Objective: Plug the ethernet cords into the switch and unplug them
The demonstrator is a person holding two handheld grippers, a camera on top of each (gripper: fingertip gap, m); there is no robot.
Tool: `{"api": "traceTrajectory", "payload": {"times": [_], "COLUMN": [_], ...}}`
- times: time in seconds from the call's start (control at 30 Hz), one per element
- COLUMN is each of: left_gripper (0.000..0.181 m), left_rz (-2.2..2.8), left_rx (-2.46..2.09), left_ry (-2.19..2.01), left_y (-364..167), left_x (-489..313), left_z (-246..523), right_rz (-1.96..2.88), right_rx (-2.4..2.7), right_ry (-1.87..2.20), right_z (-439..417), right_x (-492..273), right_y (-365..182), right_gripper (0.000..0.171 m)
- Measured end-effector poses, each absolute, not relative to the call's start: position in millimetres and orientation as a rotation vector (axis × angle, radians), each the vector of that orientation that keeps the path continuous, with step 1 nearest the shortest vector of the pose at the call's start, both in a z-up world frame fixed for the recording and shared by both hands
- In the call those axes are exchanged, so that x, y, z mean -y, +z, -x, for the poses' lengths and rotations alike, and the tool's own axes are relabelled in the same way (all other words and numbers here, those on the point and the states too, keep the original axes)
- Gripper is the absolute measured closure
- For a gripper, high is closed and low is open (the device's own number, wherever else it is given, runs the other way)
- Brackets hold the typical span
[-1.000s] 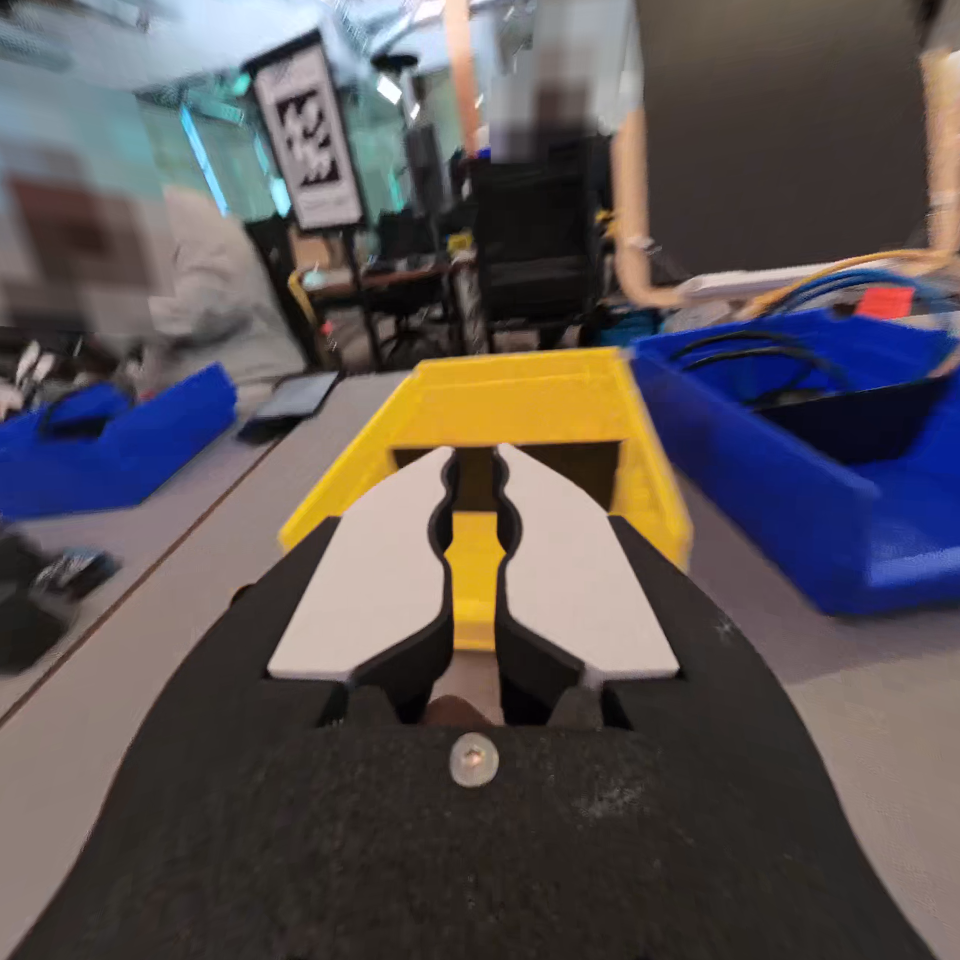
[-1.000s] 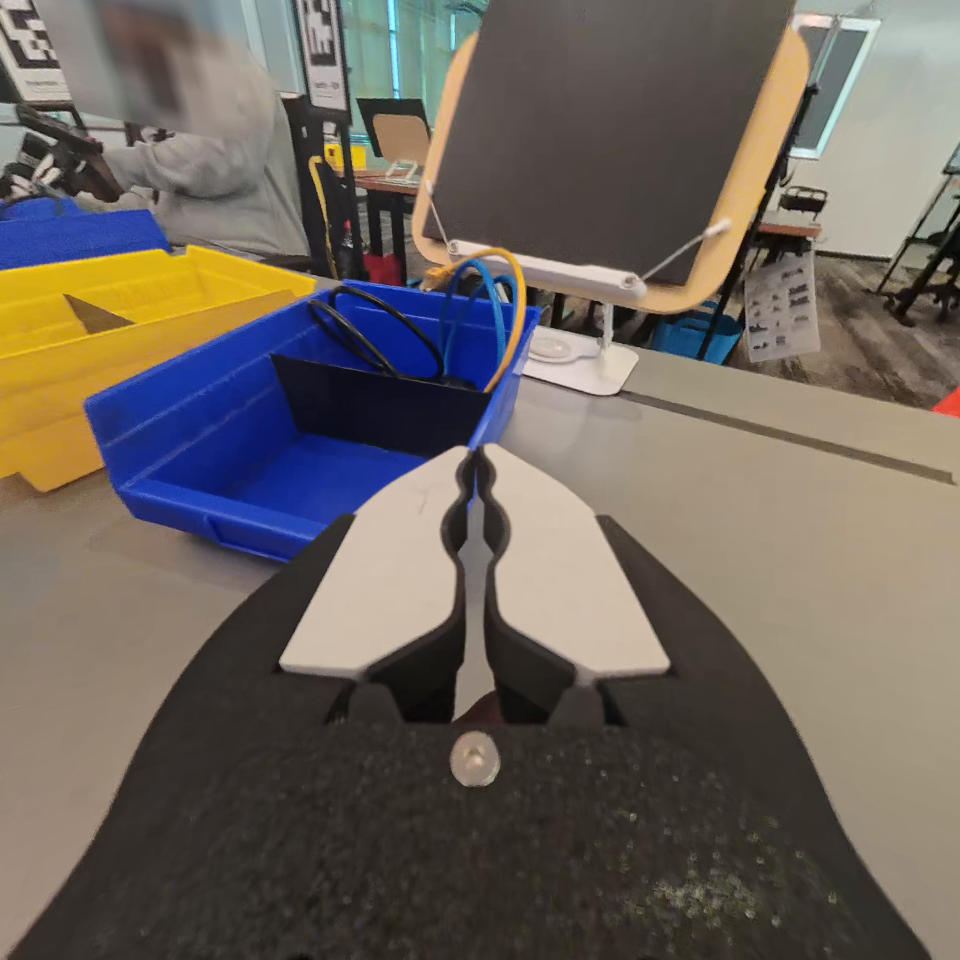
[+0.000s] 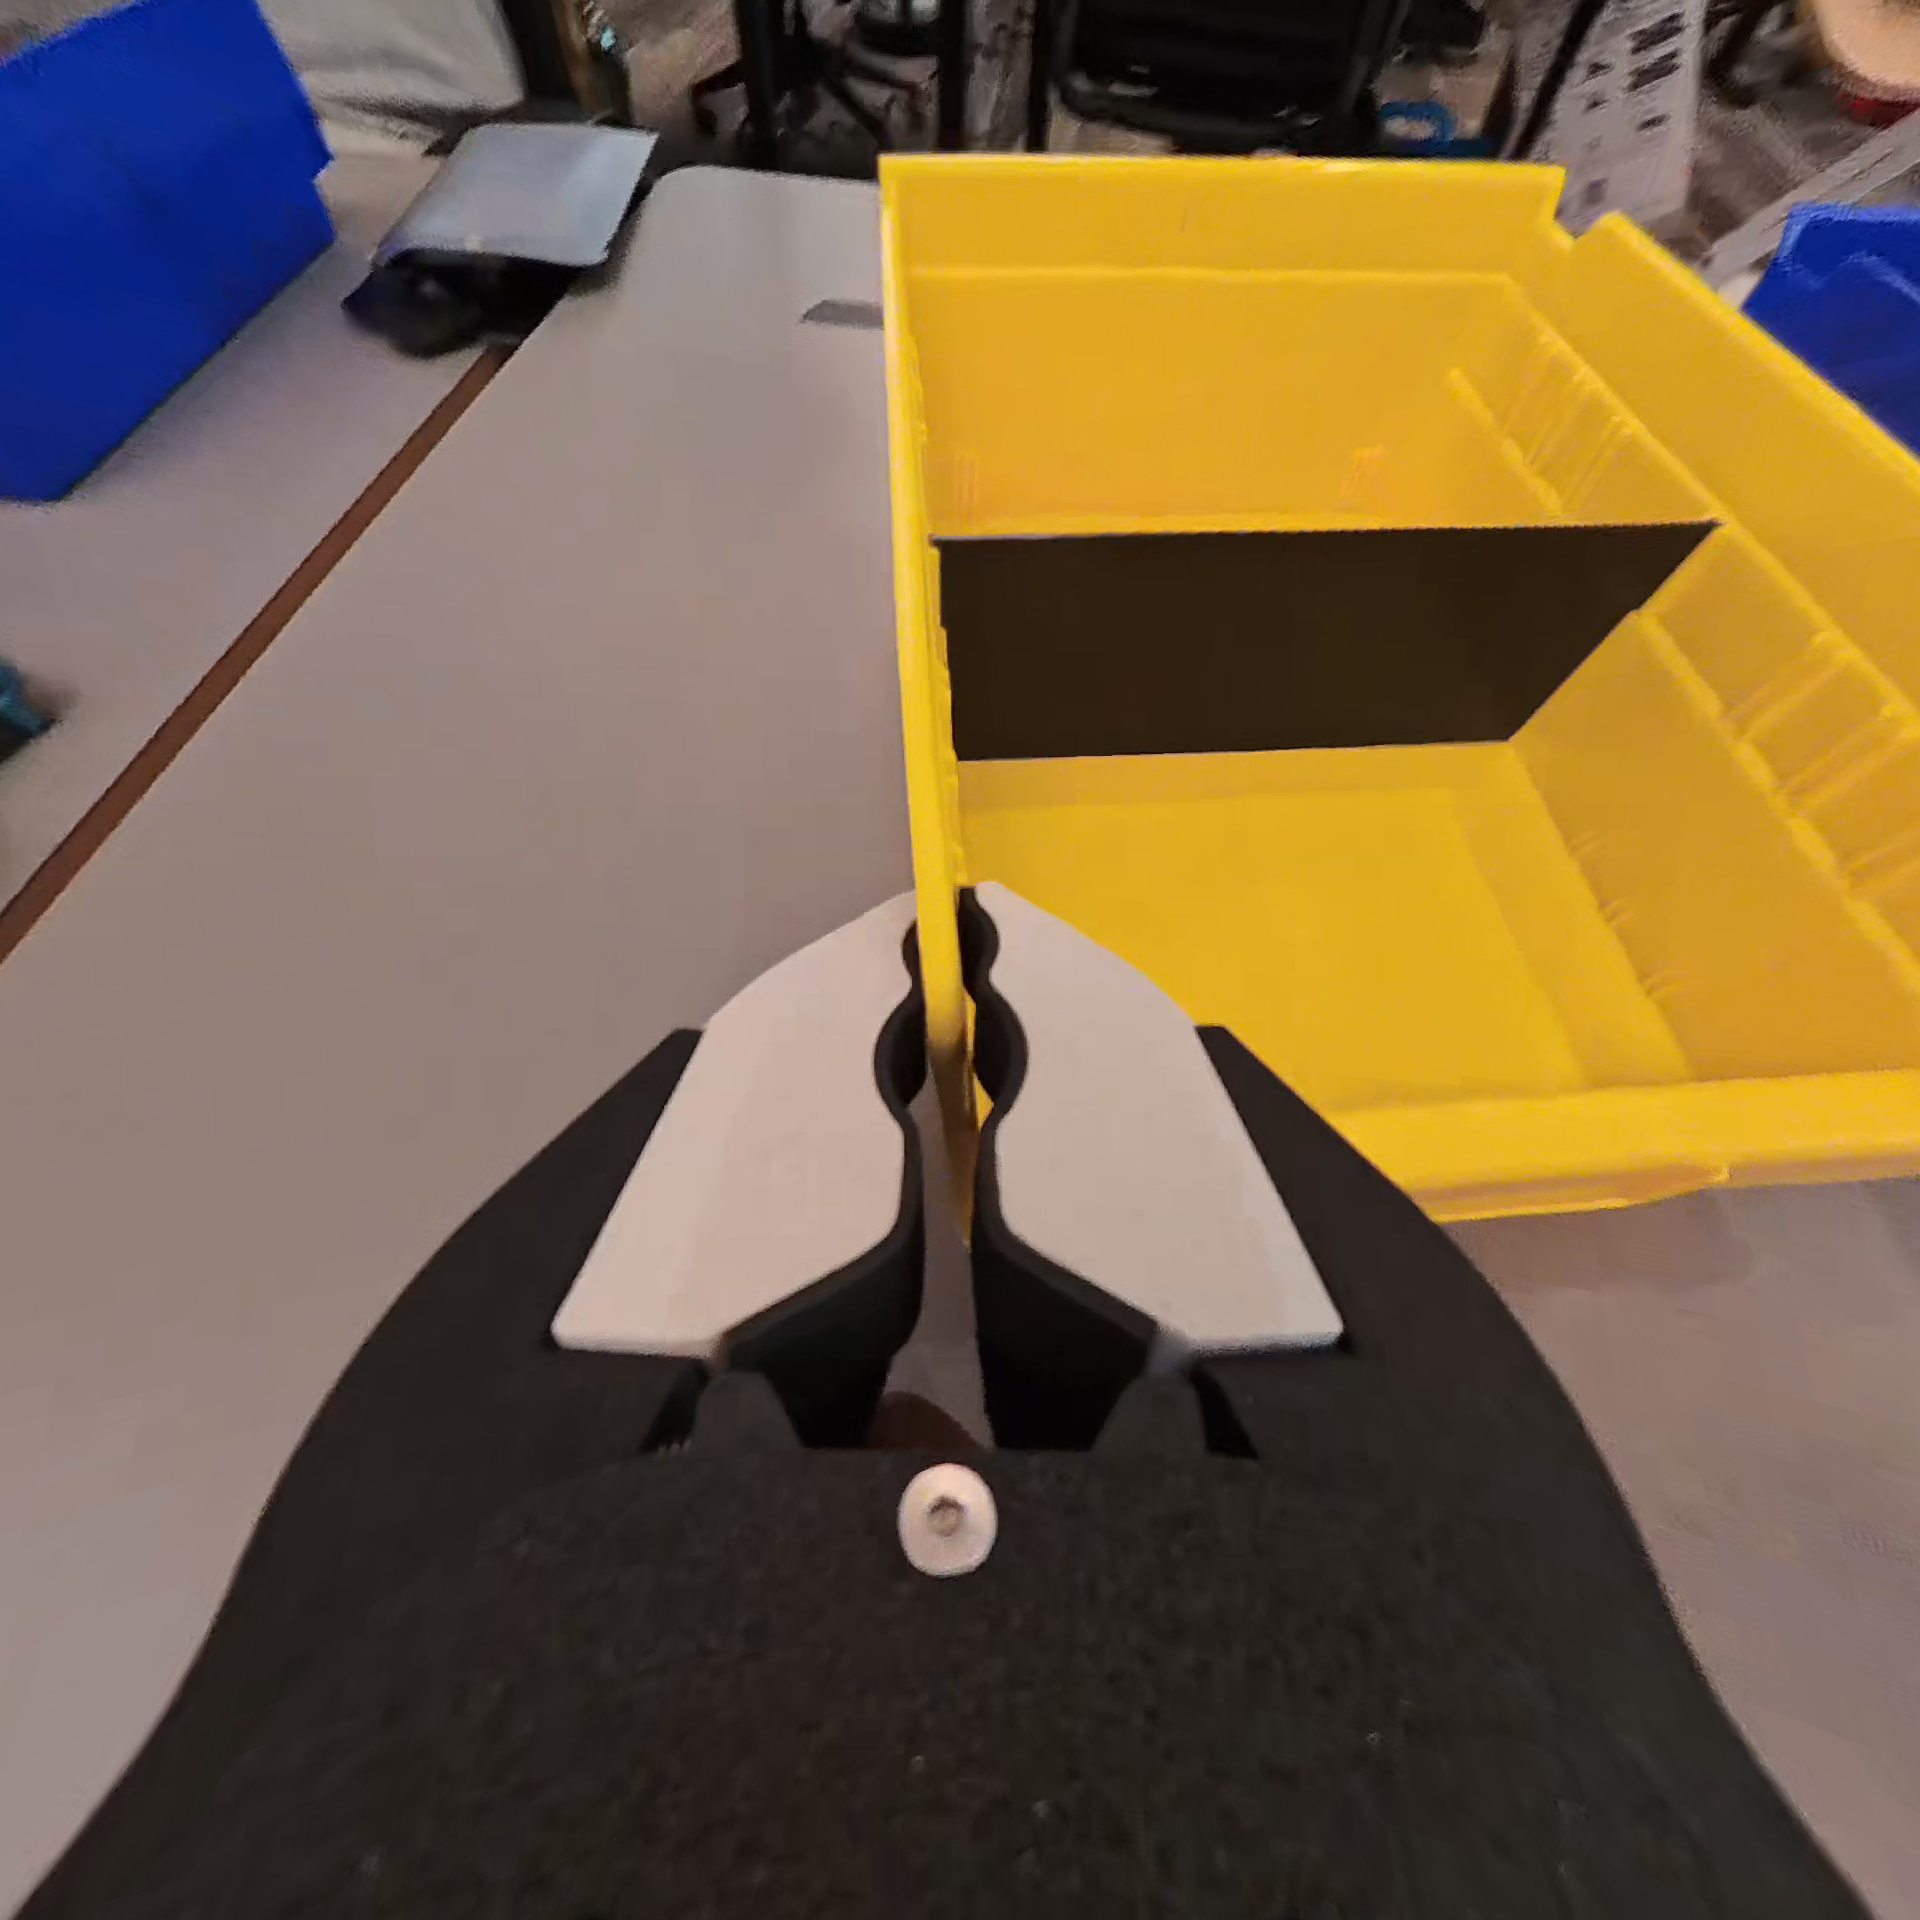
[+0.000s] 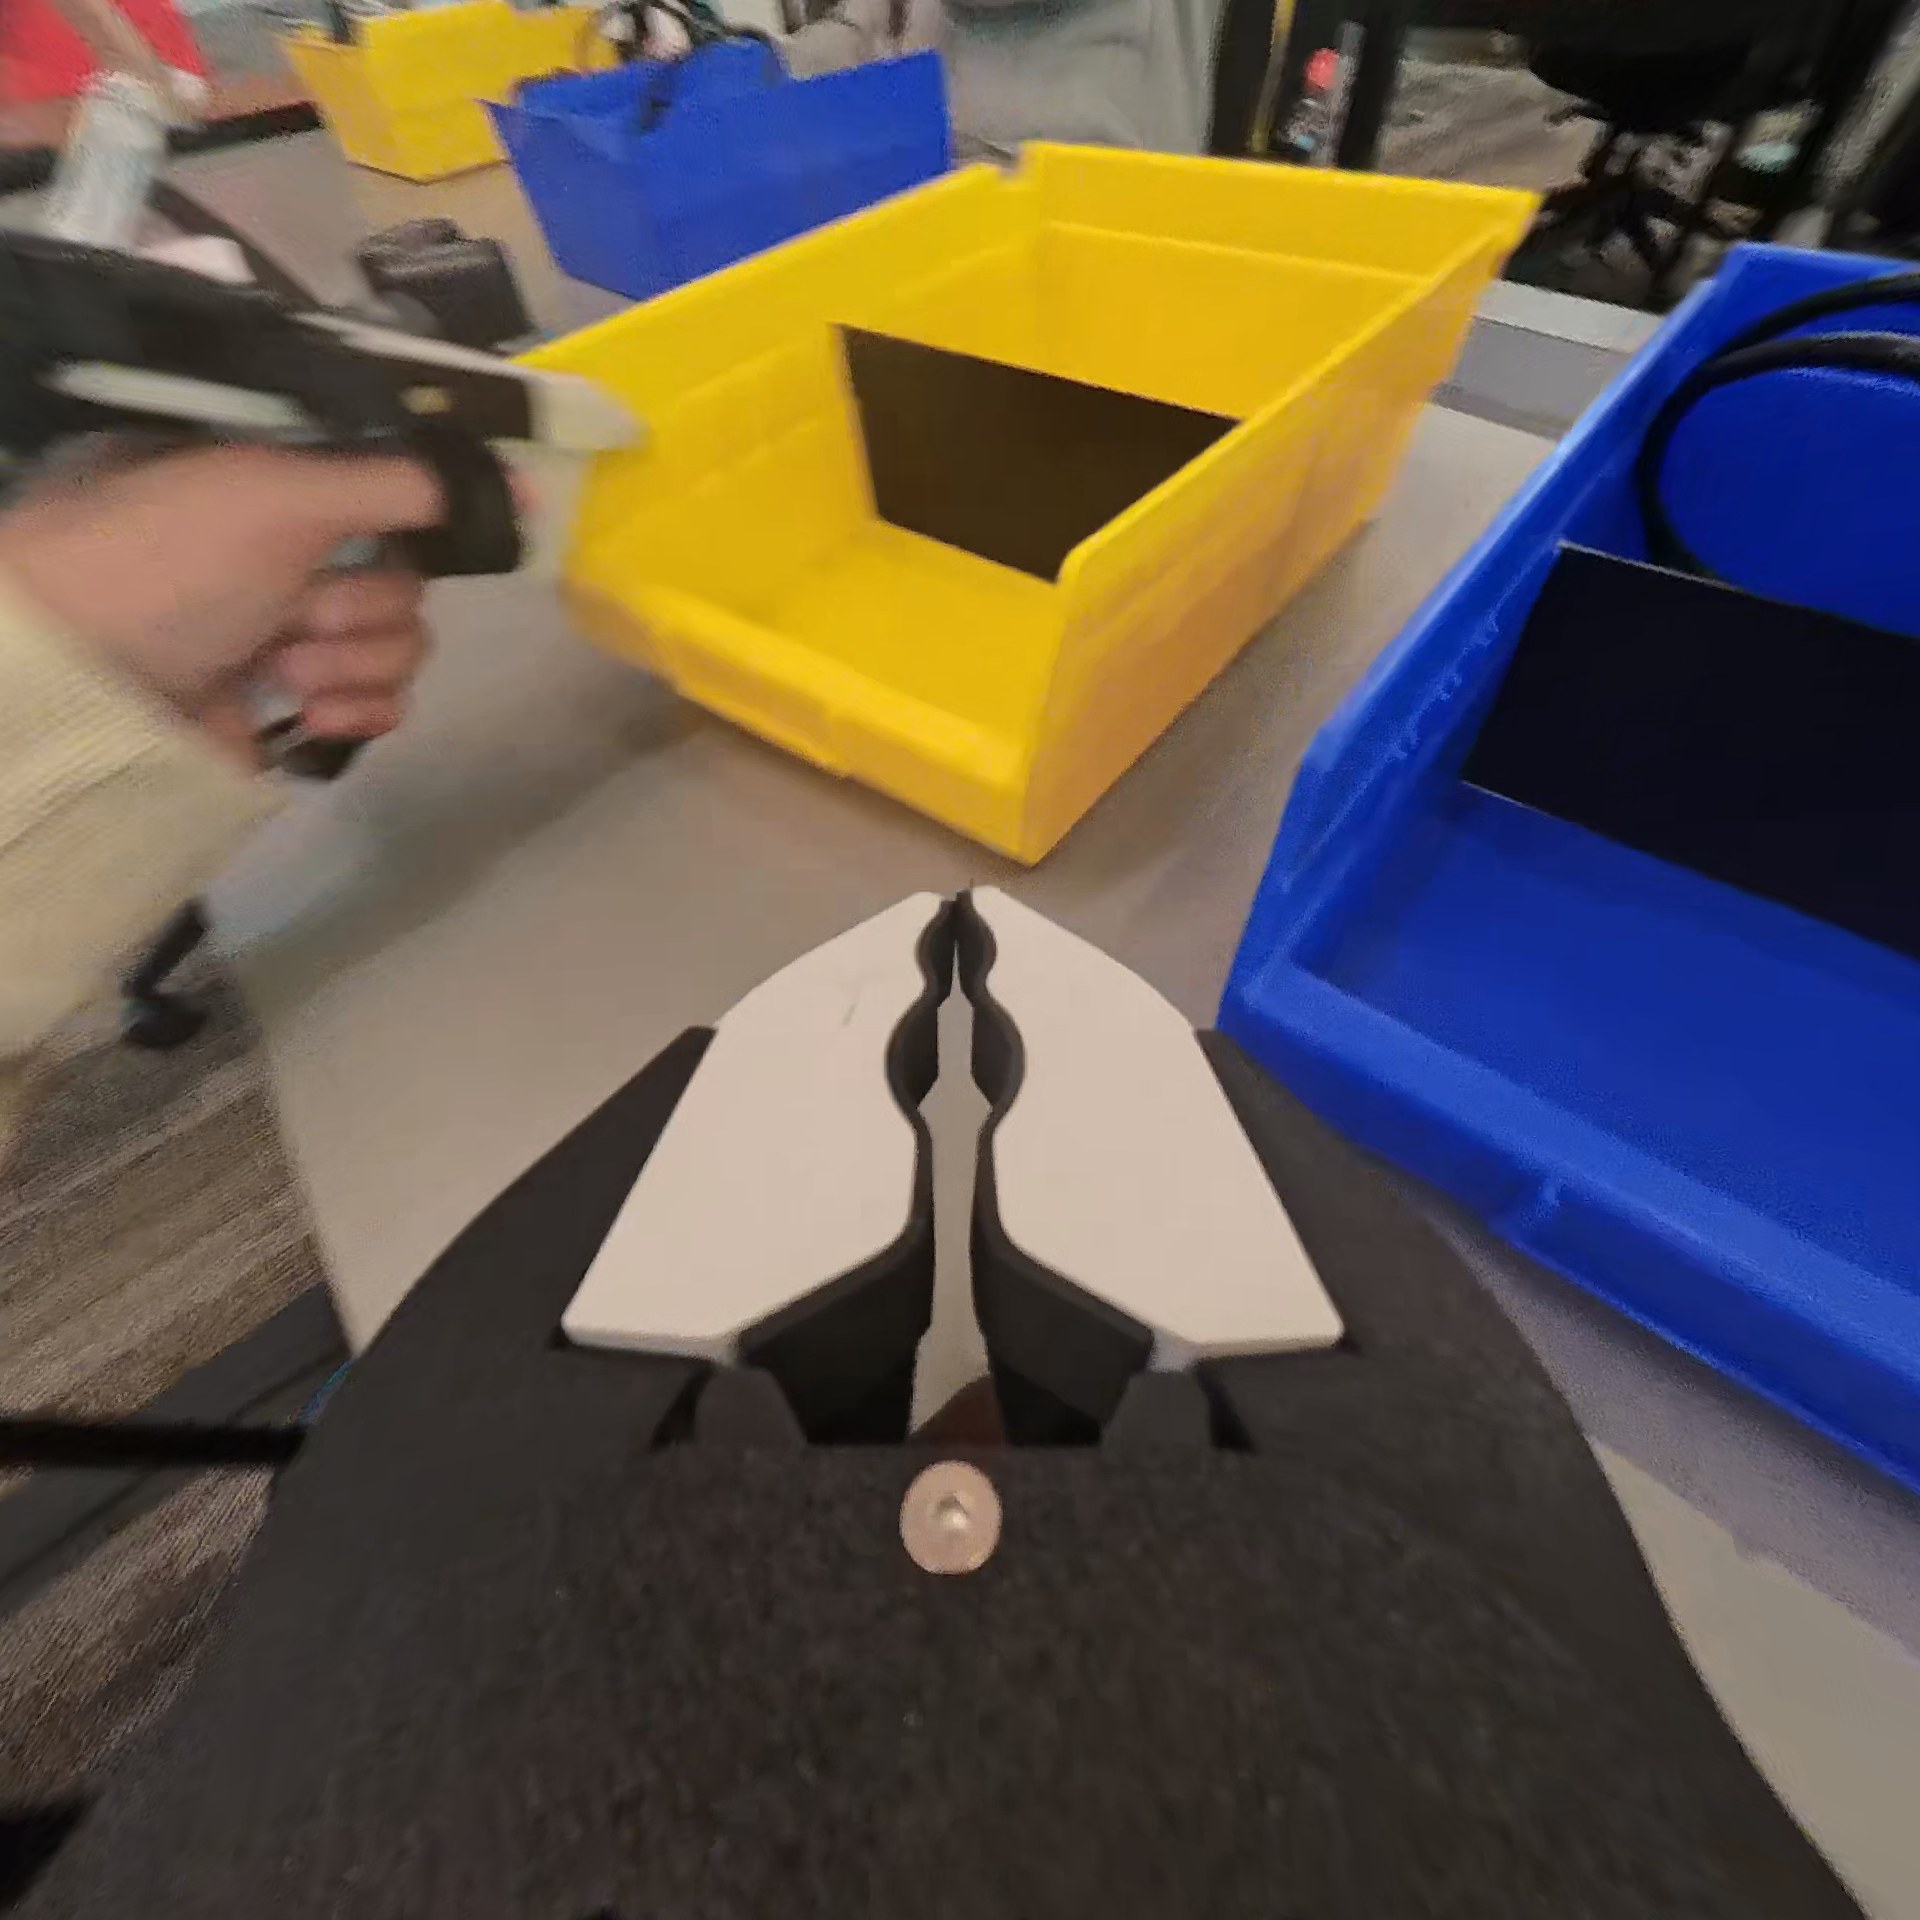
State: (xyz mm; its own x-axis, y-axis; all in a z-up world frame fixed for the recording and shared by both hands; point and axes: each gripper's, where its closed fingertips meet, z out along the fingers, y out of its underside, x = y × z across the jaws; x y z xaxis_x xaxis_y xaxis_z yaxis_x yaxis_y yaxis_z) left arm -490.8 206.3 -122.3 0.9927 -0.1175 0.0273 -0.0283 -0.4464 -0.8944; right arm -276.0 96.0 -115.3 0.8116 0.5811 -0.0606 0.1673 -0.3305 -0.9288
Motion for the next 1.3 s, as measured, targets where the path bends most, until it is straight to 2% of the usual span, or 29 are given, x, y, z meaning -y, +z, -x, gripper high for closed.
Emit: {"api": "traceTrajectory", "payload": {"times": [0.27,0.53,0.63,0.77,0.93,1.03,1.17,1.3], "left_gripper": [0.178,0.175,0.176,0.179,0.178,0.178,0.178,0.175], "left_rz": [2.047,2.012,1.919,1.677,1.497,1.504,1.611,1.726], "left_rx": [-0.045,-0.008,0.022,0.008,-0.137,-0.207,-0.326,-0.478], "left_ry": [0.072,0.092,0.127,0.157,0.062,-0.035,-0.247,-0.345], "left_y": [-122,-116,-87,-10,70,88,63,-9], "left_x": [-123,-93,-87,-92,-126,-150,-157,-130], "left_z": [506,517,519,494,375,268,107,-32], "right_rz": [1.905,1.954,1.863,1.655,1.513,1.499,1.607,1.797], "right_rx": [0.362,0.435,0.445,0.394,0.246,0.125,0.000,-0.023], "right_ry": [0.316,0.283,0.287,0.229,0.094,-0.046,-0.203,-0.270], "right_z": [303,334,336,305,180,71,-86,-220], "right_x": [-134,-152,-147,-140,-146,-142,-116,-78], "right_y": [-122,-132,-104,-29,55,79,64,3], "right_gripper": [0.153,0.168,0.168,0.167,0.167,0.167,0.168,0.168]}}
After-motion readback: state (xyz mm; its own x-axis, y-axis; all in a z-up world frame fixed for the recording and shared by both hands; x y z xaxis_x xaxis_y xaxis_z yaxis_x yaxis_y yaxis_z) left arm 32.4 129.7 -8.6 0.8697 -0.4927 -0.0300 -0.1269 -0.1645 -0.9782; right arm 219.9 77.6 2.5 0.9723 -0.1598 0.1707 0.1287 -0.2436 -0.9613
